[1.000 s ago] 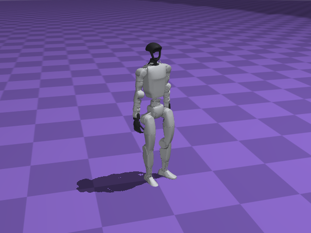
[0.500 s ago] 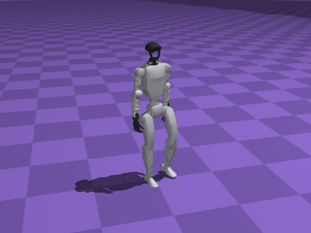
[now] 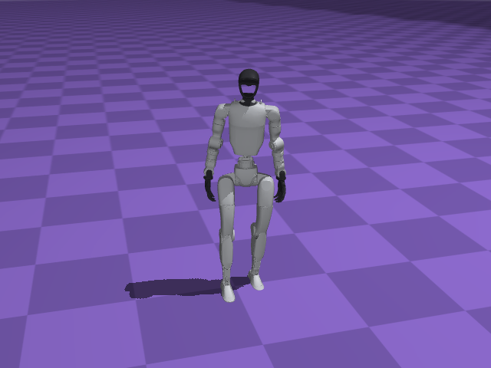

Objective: In place motions

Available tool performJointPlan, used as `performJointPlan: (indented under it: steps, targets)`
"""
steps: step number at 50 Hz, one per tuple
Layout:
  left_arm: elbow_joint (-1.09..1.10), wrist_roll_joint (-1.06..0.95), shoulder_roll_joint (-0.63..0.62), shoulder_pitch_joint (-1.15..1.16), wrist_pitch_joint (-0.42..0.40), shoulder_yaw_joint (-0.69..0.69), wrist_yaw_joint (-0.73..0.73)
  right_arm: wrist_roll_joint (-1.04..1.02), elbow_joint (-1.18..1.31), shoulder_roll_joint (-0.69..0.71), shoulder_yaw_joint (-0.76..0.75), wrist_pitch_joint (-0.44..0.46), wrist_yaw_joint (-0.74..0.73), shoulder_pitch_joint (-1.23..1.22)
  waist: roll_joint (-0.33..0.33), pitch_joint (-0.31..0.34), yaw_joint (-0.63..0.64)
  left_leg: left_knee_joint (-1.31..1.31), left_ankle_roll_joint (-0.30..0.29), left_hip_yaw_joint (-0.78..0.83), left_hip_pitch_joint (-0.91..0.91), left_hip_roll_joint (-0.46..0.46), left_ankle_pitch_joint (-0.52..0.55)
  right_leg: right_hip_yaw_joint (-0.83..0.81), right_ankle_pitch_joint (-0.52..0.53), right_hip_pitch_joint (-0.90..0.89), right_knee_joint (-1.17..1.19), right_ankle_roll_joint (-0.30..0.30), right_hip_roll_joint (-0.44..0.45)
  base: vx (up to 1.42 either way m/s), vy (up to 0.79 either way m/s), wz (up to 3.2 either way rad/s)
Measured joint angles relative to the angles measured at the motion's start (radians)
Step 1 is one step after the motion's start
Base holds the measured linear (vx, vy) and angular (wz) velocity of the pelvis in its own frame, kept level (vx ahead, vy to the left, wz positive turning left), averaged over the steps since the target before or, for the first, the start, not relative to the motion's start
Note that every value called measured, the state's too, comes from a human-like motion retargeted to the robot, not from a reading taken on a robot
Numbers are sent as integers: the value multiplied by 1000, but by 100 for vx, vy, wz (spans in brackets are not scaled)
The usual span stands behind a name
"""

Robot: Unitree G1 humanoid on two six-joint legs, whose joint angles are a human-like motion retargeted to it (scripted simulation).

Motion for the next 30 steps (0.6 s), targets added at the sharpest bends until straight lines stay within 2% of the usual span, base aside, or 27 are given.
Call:
performJointPlan:
  steps: [2,5,7,13,16,20,23,30]
  targets:
    - [0,-1,10,2,3,11,-1,-17,7,3,9,2,-7,1,13,6,-17,-5,4,40,-6,15,4,-159,-41,-8,16,-42,-20,-21,7,-147]
    - [9,7,19,8,8,27,11,-17,26,3,10,8,-9,2,28,6,-34,-4,7,107,-22,36,5,-450,-88,-2,28,-73,-83,-21,6,-148]
    - [16,8,19,13,10,25,19,-5,40,-3,2,13,-12,4,36,5,-33,-5,11,153,-30,43,2,-555,-105,2,49,-96,-110,-22,3,-148]
    - [24,14,-8,47,15,10,15,6,71,-28,-27,31,-29,13,72,-12,26,-8,18,303,-29,65,-19,-709,-177,39,129,-178,-139,-12,2,-180]
    - [30,9,-31,60,16,4,15,10,63,-32,-35,34,-32,13,94,-24,17,-4,18,356,-34,79,-32,-773,-215,77,144,-191,-147,-10,-4,-134]
    - [33,9,-58,68,18,-8,4,22,44,-26,-31,33,-27,12,96,-26,-18,1,17,409,-26,69,-53,-740,-241,113,89,-155,-128,-7,-8,-104]
    - [20,20,-68,67,22,-23,-3,29,42,-17,-20,38,-23,3,91,-27,-10,1,10,469,-7,62,-69,-621,-191,103,29,-148,-95,-6,-13,-123]
    - [-9,41,-73,56,17,-48,-3,12,22,2,-11,37,-13,13,96,-32,-78,24,-6,491,36,59,-111,-522,-128,138,-69,-133,-50,1,-13,-41]
